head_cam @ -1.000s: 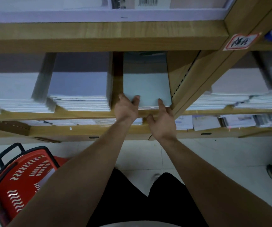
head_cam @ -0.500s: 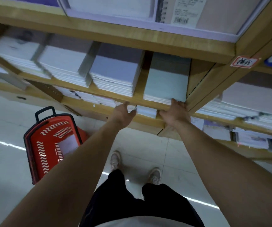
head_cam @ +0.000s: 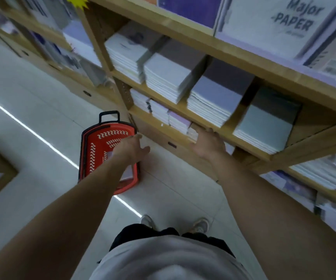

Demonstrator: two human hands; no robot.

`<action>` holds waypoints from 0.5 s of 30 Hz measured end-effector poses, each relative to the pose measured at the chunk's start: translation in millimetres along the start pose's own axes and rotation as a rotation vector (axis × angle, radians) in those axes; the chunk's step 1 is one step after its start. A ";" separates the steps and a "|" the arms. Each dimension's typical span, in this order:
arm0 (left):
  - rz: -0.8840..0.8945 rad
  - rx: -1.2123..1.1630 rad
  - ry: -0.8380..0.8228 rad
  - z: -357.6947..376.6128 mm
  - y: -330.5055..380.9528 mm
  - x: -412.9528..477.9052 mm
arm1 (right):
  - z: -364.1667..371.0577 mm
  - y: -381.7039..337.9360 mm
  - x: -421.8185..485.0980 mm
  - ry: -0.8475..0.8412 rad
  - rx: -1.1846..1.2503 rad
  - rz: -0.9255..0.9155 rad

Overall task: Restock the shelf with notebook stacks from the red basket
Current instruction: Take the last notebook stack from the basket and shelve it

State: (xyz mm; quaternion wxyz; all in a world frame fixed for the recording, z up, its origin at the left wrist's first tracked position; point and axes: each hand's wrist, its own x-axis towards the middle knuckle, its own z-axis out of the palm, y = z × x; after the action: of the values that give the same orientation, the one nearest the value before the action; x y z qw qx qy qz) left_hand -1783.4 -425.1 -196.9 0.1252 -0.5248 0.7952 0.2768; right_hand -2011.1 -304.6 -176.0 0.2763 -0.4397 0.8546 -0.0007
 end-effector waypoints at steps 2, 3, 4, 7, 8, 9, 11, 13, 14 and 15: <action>-0.045 -0.025 0.020 -11.2 -47.4 -9.2 | 13.3 -44.1 4.2 -0.045 -0.011 -0.047; -0.073 -0.037 0.033 -14.8 -71.1 -13.5 | 20.3 -66.6 6.2 -0.070 -0.019 -0.069; -0.105 -0.049 0.038 -16.3 -95.4 -16.4 | 28.1 -88.6 8.6 -0.088 -0.028 -0.087; -0.208 -0.091 0.013 -18.1 -160.7 -22.9 | 51.0 -148.9 12.7 -0.122 -0.048 -0.135; -0.237 -0.111 0.008 -16.4 -181.4 -23.6 | 58.6 -166.3 13.9 -0.141 -0.054 -0.155; -0.262 -0.127 -0.002 -12.9 -201.9 -22.2 | 65.8 -182.0 16.0 -0.162 -0.065 -0.173; -0.300 -0.145 -0.026 -4.6 -235.8 -17.0 | 79.8 -207.8 22.8 -0.203 -0.077 -0.210; -0.324 -0.182 -0.051 -9.9 -250.6 -15.7 | 93.9 -231.2 38.1 -0.223 -0.083 -0.249; -0.328 -0.198 -0.060 -11.5 -254.4 -13.1 | 98.6 -238.7 44.2 -0.235 -0.089 -0.258; -0.324 -0.213 -0.065 -14.4 -256.2 -10.5 | 103.9 -245.3 51.3 -0.252 -0.090 -0.267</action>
State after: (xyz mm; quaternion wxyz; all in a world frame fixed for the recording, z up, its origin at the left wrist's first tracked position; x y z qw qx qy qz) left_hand -1546.1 -501.2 -259.2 0.1375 -0.6469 0.6620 0.3527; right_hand -1801.3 -468.4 -228.3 0.3586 -0.5576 0.7465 0.0561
